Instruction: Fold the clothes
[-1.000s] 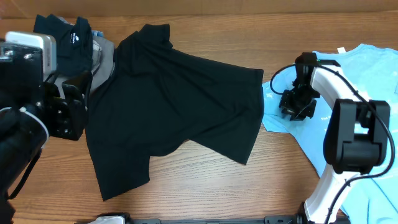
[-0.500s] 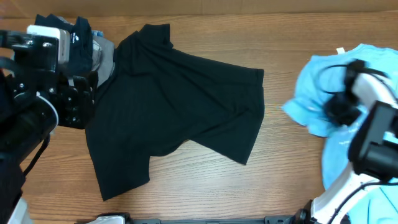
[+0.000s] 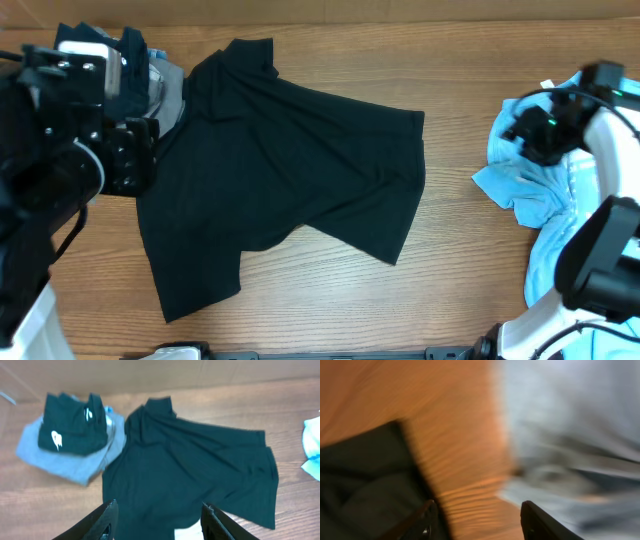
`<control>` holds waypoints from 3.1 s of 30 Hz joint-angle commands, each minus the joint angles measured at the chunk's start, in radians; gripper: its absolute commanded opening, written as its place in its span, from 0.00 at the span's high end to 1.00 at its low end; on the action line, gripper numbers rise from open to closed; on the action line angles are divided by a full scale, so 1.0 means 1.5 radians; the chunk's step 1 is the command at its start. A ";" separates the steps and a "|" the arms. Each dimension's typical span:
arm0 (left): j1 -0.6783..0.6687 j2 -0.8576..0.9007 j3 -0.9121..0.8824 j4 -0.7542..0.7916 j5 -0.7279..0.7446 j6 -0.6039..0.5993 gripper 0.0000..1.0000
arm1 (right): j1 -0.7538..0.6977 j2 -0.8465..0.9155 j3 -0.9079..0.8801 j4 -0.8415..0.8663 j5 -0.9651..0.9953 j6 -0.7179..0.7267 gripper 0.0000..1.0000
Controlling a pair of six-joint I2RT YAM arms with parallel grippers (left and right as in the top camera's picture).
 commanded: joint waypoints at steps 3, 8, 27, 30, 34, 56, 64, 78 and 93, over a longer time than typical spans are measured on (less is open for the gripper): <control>-0.001 0.002 -0.083 0.000 -0.017 -0.032 0.45 | 0.100 0.002 -0.030 0.100 -0.020 -0.020 0.38; -0.001 0.002 -0.158 0.000 -0.005 -0.032 0.47 | 0.161 0.034 -0.038 0.223 0.059 -0.004 0.36; -0.001 0.006 -0.202 0.008 0.036 -0.029 0.45 | 0.251 0.195 -0.038 0.384 0.069 0.045 0.44; -0.001 0.006 -0.202 0.010 0.036 -0.030 0.45 | 0.252 0.202 -0.038 0.384 0.109 0.073 0.61; -0.001 0.007 -0.202 0.015 0.036 -0.030 0.45 | 0.245 0.201 -0.031 0.400 0.130 0.078 0.89; -0.001 0.000 -0.200 0.008 -0.018 0.003 0.44 | 0.090 0.032 0.212 0.119 0.003 0.020 0.08; -0.001 -0.028 -0.184 0.008 -0.020 -0.018 0.37 | 0.110 -0.147 0.212 -0.106 0.007 0.049 0.09; 0.000 -0.037 -0.206 0.000 -0.109 -0.081 0.20 | 0.230 -0.185 -0.025 -0.326 0.030 0.082 0.21; 0.000 0.080 -0.293 0.001 -0.069 -0.082 0.18 | 0.393 -0.180 -0.451 0.025 0.030 0.277 0.39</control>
